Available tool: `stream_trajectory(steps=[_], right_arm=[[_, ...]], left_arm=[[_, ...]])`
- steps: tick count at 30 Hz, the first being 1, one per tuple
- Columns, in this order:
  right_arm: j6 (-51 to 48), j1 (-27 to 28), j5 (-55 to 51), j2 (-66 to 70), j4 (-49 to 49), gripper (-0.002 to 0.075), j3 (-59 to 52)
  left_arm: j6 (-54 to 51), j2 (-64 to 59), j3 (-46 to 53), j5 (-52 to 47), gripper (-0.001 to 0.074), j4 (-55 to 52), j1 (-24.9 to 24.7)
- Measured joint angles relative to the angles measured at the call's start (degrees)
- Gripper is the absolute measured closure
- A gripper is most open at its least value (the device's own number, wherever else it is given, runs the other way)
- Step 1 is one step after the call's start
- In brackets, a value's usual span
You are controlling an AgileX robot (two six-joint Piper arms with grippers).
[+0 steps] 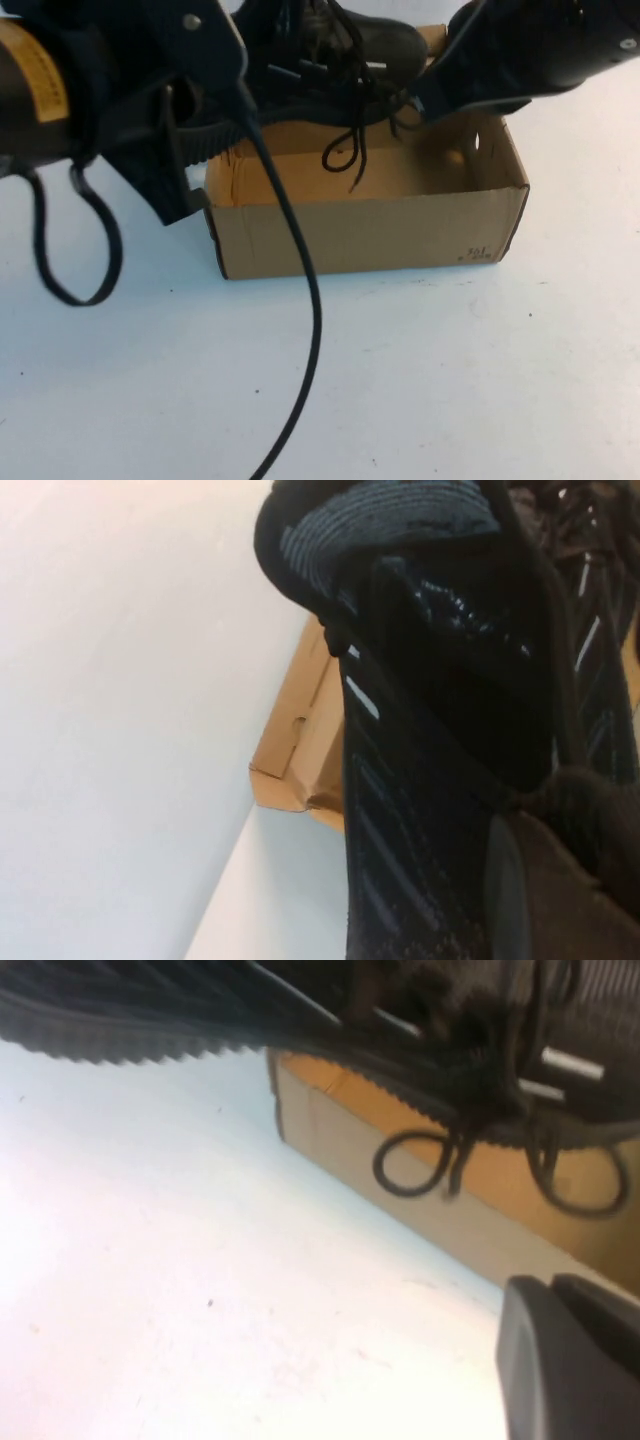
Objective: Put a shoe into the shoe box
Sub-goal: Place the shoe in the shoe box
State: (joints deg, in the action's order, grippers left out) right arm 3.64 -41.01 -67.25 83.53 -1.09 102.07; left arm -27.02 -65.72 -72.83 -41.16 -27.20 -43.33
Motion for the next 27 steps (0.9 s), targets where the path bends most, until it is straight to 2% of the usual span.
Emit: stream_trajectory(steps=[4, 10, 14, 20, 27], right_arm=[[0.2, 0.0, 4.8, -2.7, -0.9, 0.0741, -5.4], [0.5, 0.0, 5.9, -3.6, -2.4, 0.0742, -10.2], [0.5, 0.0, 6.4, -3.6, -3.4, 0.0742, -13.2], [1.3, 0.0, 8.6, -5.1, -6.3, 0.0742, -17.3], [5.7, 0.0, 14.4, -9.7, -11.0, 0.0742, -23.6]], left_arm=[[-0.3, -5.4, -2.0, 1.6, 0.0715, -0.2, 1.8], [-1.3, -12.5, -5.3, 8.3, 0.0715, 3.6, 7.9], [-8.8, -16.1, -7.1, 11.9, 0.0715, 11.2, 12.0], [-22.0, -21.9, -8.8, 12.1, 0.0716, 24.8, 15.1], [-26.5, -25.8, -10.0, 13.9, 0.0716, 29.9, 15.9]])
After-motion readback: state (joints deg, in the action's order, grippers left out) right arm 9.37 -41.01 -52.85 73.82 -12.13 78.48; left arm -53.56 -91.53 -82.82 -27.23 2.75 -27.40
